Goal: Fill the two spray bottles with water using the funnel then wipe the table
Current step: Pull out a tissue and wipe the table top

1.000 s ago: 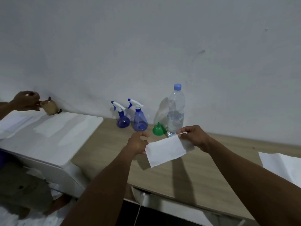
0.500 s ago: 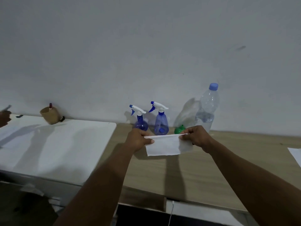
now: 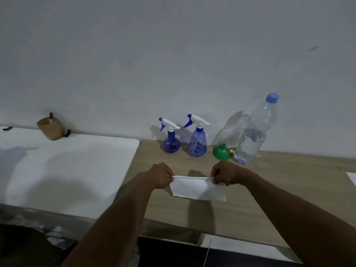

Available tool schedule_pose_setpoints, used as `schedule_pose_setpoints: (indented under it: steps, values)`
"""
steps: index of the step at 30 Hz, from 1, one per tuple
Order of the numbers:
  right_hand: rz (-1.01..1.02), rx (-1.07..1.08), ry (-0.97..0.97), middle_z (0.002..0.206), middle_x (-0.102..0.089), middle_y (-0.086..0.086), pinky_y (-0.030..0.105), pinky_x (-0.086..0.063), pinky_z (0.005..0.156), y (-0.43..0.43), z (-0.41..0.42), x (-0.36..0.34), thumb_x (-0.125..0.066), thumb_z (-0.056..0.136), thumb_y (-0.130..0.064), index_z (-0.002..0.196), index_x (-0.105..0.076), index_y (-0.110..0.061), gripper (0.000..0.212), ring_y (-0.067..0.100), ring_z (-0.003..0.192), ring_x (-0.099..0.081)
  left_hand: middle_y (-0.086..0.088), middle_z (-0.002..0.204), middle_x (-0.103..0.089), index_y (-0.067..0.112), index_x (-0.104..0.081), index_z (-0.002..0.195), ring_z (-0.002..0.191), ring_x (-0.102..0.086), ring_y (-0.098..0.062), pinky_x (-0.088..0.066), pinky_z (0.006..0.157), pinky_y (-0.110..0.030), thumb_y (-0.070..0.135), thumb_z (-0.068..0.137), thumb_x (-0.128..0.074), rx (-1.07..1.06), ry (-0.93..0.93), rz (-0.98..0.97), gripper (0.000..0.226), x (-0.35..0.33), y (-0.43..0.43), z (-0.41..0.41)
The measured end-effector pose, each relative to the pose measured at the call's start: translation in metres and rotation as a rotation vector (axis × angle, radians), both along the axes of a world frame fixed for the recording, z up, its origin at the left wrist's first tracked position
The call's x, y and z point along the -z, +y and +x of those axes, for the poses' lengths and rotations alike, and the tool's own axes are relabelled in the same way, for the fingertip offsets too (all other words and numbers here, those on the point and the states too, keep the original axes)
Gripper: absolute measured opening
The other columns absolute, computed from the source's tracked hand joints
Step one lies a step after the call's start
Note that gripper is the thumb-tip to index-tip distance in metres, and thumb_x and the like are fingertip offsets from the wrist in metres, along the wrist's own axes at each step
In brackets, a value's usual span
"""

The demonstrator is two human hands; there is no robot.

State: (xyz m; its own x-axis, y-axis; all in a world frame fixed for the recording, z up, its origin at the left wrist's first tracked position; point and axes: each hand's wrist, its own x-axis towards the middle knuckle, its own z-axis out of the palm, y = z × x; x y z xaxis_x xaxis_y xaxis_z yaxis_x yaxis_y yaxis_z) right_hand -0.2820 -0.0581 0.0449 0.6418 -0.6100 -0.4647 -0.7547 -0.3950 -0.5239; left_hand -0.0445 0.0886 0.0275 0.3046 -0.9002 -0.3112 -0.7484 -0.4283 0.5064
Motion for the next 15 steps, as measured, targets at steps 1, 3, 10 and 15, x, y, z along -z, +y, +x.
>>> schedule_pose_setpoints:
  steps: [1, 3, 10, 15]
  values:
    - [0.019, 0.006, 0.01, 0.083, -0.066, 0.009, 0.027, -0.048, 0.05, -0.001, 0.007, 0.005, -0.07, 0.08, -0.007, 0.08, -0.069, -0.015, 0.008, 0.02, 0.066, -0.056, -0.005, 0.116, -0.07, 0.015, -0.078, 0.106, 0.103, -0.063, -0.02, -0.046, 0.082, -0.022, 0.025, 0.091, -0.066, 0.006, -0.017, 0.014, 0.021, 0.003, 0.002, 0.006]
    - [-0.003, -0.009, 0.027, 0.084, -0.066, 0.008, 0.032, -0.052, 0.057, -0.003, 0.024, 0.014, -0.069, 0.079, -0.006, 0.083, -0.071, -0.011, 0.007, 0.02, 0.069, -0.057, -0.004, 0.12, -0.065, 0.015, -0.075, 0.11, 0.103, -0.063, -0.02, -0.048, 0.083, -0.024, 0.025, 0.094, -0.064, -0.007, -0.053, 0.019, 0.023, 0.006, 0.003, 0.017]
    - [-0.296, 0.082, -0.086, 0.088, -0.068, 0.003, 0.035, -0.054, 0.08, -0.028, 0.085, 0.025, -0.066, 0.083, -0.009, 0.087, -0.068, -0.016, 0.007, 0.022, 0.084, -0.063, 0.001, 0.077, -0.073, 0.03, -0.073, 0.092, 0.059, -0.071, -0.017, -0.062, 0.059, -0.035, 0.034, 0.083, -0.056, -0.224, -0.044, -0.187, 0.02, 0.015, -0.018, 0.066]
    - [-0.535, 0.208, -0.278, 0.081, -0.067, 0.002, 0.033, -0.051, 0.067, -0.027, 0.094, 0.04, -0.066, 0.082, -0.008, 0.08, -0.065, -0.018, 0.01, 0.023, 0.073, -0.063, 0.003, 0.103, -0.075, 0.033, -0.071, 0.115, 0.091, -0.07, -0.02, -0.057, 0.086, -0.036, 0.039, 0.088, -0.052, -0.233, -0.149, -0.289, 0.033, 0.011, -0.03, 0.066]
